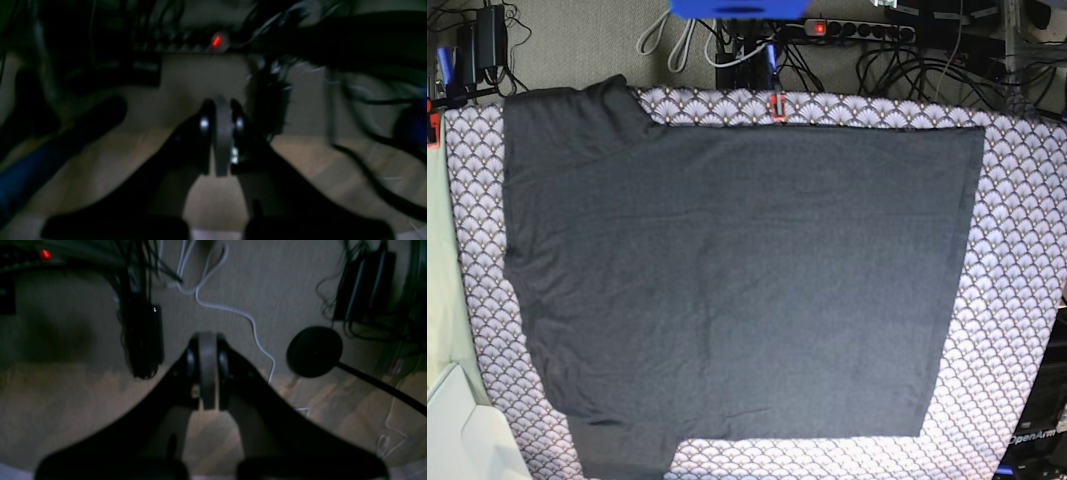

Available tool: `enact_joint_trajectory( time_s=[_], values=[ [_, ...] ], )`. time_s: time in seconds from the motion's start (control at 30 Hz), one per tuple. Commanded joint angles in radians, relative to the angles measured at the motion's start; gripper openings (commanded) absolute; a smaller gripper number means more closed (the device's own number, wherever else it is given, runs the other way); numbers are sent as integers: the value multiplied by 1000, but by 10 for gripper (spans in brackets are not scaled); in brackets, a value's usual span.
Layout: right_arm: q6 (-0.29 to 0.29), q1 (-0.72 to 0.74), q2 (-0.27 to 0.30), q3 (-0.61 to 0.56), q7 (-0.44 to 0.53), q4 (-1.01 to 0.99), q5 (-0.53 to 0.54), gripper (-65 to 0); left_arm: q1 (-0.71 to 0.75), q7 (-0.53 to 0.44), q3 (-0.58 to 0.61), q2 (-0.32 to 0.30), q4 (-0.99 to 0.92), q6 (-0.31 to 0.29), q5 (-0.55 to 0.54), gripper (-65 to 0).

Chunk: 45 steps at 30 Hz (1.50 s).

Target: Fold the T-shirt properly

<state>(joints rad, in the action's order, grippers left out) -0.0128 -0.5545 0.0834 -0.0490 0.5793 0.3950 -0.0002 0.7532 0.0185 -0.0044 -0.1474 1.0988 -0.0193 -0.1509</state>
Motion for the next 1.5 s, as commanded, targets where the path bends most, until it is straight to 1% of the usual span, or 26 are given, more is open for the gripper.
enact_joint_trajectory(
  time_s=[0.0,0.07,0.27,0.33,0.47,0.57,0.67,0.77,0.9,0.97,1.03,1.17,1.3,1.37,1.47],
  values=[
    [9,-54,3,1,17,63,1,-650,32,-12,-1,-8,36,9,0,-647],
    [9,-140,11,2,6,212,1,-650,65,-12,-1,-8,80,9,0,-647],
    [9,-348,19,4,-43,560,6,-650,125,-12,-1,-8,168,9,0,-647],
    [9,-401,31,4,-49,645,6,-650,144,-16,-1,-8,195,9,0,-647],
    [9,-507,37,5,-51,789,6,-650,200,-18,-1,-8,272,9,0,-647],
    [9,-603,71,7,-51,918,7,-650,262,-18,-1,-8,361,9,0,-647],
    [7,-675,79,8,-51,1031,10,-650,300,-12,-1,-10,433,9,0,-647],
    [10,-735,92,45,-51,1134,85,-650,312,-12,1,-34,484,9,0,-646],
    [10,-755,154,51,-52,1255,176,-650,312,-12,-3,-47,511,11,0,-645],
    [10,-755,187,51,-57,1309,223,-631,314,-12,-3,-59,547,12,0,-642],
    [10,-755,210,51,-86,1366,256,-592,326,-10,-1,-60,588,12,0,-606],
    [9,-755,243,51,-186,1488,282,-495,351,-10,-3,-62,699,15,0,-459],
    [9,-755,249,51,-252,1585,282,-446,349,-10,-3,-62,777,15,0,-355],
    [9,-735,249,51,-273,1600,282,-440,343,-10,-6,-62,792,17,0,-322],
    [10,-654,249,51,-325,1602,282,-428,320,-10,-32,-54,815,17,0,-315]
  ],
)
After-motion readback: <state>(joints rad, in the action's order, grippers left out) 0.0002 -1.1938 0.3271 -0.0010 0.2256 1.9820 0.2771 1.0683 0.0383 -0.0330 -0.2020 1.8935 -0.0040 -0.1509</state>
